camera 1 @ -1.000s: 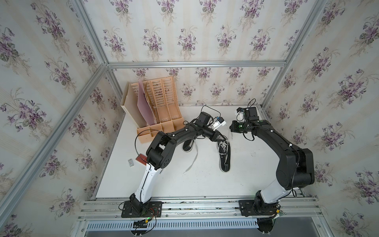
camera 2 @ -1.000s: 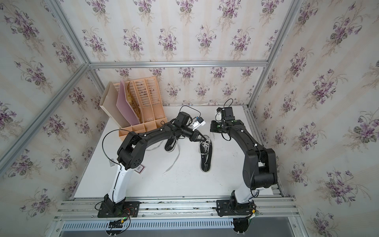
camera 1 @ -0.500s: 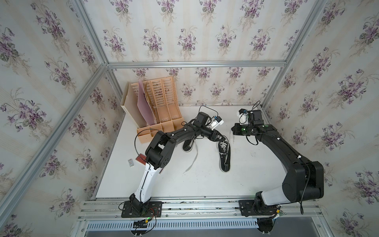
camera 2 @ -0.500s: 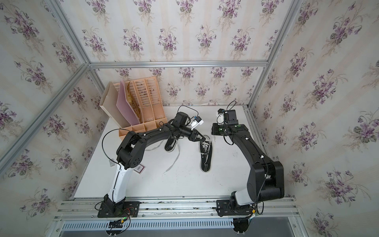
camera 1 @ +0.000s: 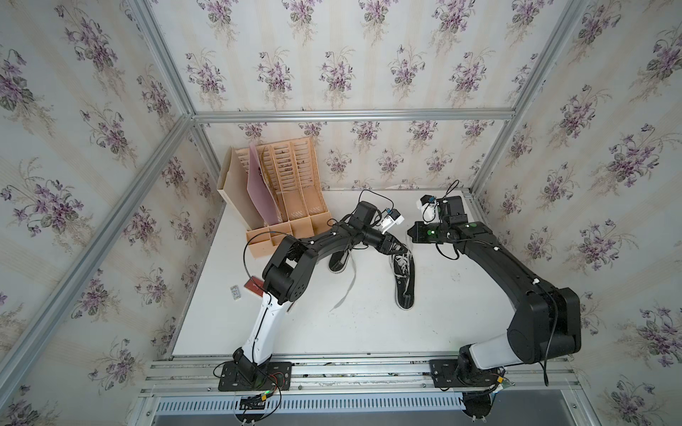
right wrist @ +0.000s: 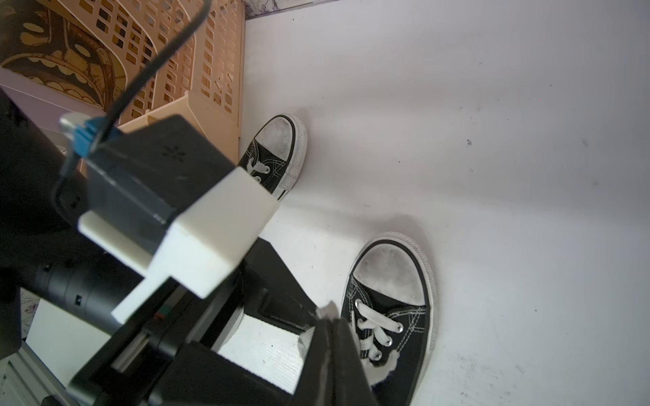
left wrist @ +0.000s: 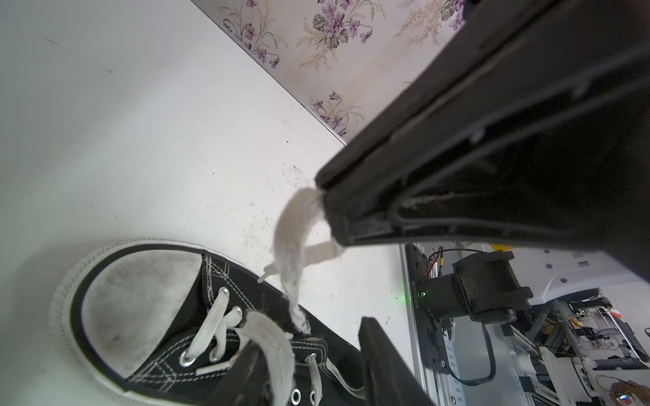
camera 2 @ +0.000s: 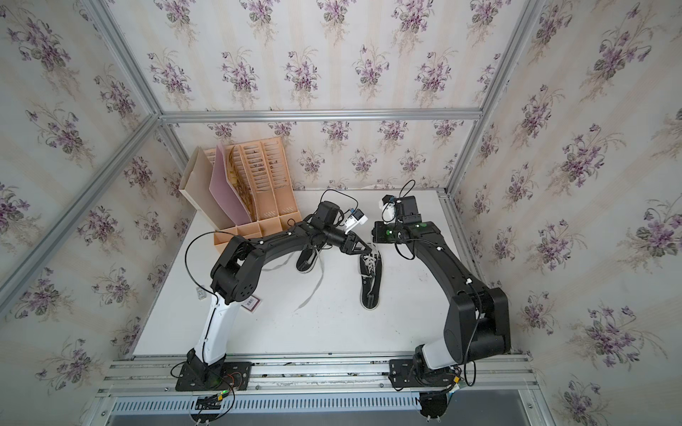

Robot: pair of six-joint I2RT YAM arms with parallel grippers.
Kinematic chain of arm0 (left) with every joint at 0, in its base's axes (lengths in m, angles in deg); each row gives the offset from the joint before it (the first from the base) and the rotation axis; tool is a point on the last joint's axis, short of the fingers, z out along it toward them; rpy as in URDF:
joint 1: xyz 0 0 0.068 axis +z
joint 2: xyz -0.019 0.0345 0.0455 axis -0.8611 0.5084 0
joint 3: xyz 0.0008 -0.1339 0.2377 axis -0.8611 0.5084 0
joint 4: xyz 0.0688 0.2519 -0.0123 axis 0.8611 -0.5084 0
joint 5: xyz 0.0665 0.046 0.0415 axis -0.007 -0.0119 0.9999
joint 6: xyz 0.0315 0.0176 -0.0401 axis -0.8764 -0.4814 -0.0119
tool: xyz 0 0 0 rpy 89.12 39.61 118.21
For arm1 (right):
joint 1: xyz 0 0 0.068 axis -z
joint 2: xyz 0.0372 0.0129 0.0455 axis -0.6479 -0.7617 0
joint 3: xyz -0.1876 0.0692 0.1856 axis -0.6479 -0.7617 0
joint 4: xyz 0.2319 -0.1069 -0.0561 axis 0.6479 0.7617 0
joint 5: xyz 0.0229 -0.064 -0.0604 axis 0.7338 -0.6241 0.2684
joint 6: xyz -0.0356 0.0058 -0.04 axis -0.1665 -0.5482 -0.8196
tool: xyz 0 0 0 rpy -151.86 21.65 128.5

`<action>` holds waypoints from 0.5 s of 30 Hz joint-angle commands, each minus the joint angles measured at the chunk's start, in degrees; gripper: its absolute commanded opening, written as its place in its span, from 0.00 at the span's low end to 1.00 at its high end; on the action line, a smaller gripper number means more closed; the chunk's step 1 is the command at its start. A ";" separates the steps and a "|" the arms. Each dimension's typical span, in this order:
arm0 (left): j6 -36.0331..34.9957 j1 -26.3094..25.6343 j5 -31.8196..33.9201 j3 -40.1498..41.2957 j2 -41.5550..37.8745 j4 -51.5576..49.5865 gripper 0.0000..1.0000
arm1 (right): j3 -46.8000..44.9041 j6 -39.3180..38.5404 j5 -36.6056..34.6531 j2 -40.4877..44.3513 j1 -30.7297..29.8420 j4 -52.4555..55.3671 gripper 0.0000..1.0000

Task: Tie the shoes
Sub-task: Cross the shoelace with the shoelace.

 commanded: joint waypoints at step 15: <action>-1.45 -0.76 -0.15 -4.47 3.19 -2.35 0.45 | 1.28 1.26 0.81 -0.29 -1.02 -0.39 0.00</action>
